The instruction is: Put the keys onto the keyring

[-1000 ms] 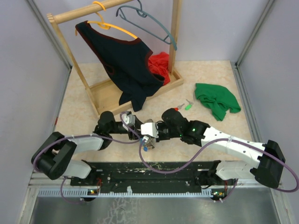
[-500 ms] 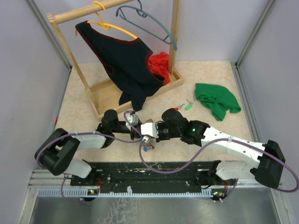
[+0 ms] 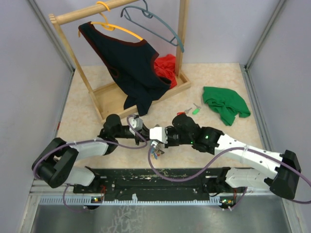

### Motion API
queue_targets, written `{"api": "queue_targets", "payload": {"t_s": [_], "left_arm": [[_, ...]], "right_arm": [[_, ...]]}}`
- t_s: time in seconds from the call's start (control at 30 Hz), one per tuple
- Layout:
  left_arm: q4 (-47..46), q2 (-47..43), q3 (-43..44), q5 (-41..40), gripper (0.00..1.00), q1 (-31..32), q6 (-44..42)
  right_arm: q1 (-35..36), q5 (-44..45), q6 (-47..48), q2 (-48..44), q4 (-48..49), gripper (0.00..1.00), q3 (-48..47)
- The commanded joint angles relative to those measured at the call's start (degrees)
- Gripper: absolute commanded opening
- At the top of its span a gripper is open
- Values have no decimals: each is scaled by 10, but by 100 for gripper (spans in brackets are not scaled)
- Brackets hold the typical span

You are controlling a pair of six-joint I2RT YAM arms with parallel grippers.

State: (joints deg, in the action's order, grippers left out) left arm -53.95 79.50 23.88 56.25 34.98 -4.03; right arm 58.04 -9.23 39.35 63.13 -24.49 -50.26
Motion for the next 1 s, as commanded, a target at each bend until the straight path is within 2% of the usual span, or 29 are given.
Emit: {"api": "queue_targets", "payload": {"t_s": [0.0, 0.57, 0.77, 0.97], "left_arm": [[-6, -27, -10, -29, 0, -11, 20], [-88, -57, -41, -86, 0, -11, 82], [-112, -60, -53, -97, 0, -11, 93], [-122, -66, -63, -116, 0, -11, 98]], "right_arm": [[6, 9, -35, -28, -8, 0, 12], [6, -22, -61, 21, 127, 0, 64], [5, -1, -78, -3, 190, 0, 97], [4, 5, -83, -12, 192, 0, 102]]}}
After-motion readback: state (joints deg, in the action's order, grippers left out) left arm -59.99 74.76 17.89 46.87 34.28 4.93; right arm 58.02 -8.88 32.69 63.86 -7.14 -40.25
